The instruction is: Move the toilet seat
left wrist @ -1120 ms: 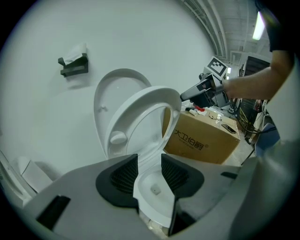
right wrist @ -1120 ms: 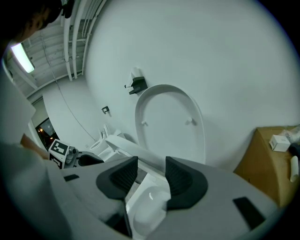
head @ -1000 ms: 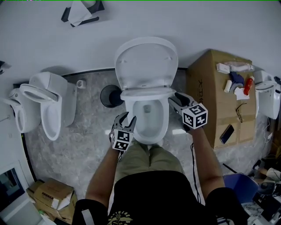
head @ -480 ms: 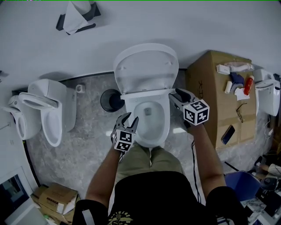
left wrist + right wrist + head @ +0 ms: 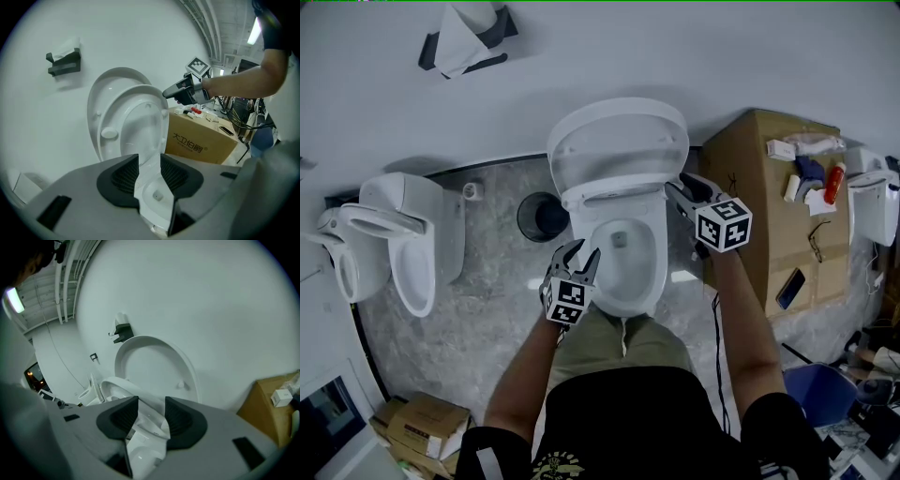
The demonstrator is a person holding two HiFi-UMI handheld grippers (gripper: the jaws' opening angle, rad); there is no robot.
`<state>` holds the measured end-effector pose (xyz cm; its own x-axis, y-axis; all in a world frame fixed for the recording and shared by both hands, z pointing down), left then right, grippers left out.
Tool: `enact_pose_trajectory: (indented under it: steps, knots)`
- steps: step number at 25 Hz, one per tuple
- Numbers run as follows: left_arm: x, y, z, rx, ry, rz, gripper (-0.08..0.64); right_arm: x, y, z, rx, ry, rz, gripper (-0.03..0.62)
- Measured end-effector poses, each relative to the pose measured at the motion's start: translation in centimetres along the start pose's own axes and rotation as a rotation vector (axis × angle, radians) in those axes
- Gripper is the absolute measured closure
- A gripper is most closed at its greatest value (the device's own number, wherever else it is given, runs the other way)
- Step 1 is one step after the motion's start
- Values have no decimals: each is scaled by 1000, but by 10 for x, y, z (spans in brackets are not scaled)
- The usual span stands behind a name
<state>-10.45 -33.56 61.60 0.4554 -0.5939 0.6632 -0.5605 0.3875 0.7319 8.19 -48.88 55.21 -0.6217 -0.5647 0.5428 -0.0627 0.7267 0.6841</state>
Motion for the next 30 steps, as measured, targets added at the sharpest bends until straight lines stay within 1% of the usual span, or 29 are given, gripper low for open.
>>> enact_pose_trajectory:
  steps: [11,17,19,23,27,30]
  knots:
    - [2,3,13,-1,26,-6,408,32,-30,-14,16,62,-38,405]
    - [4,-2,18,7,35,-17,410,42,-35,-17,17,65,-32,403]
    - [5,-6,21,12,39,-24,410,44,-33,-18,12,77,-22,403]
    - [2,-20,25,28,36,-41,411,44,-28,-17,-33,134,1,412]
    - [-5,-39,35,47,13,-71,411,33,-33,-5,-46,117,-21,412]
    - [-12,-55,45,43,-20,-97,411,18,-35,4,-59,104,-38,411]
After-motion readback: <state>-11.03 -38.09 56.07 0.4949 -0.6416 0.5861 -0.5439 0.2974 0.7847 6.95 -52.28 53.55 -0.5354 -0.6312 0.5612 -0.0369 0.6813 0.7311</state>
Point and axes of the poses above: the fingertips, and each gripper's own axes: x forward along the fingers, z to its left, y out of its underside, the point moved 1 cm from there along -x, backward along the fingers, and after that the axes turned 14 degrees about x, right-handed, at the moved point
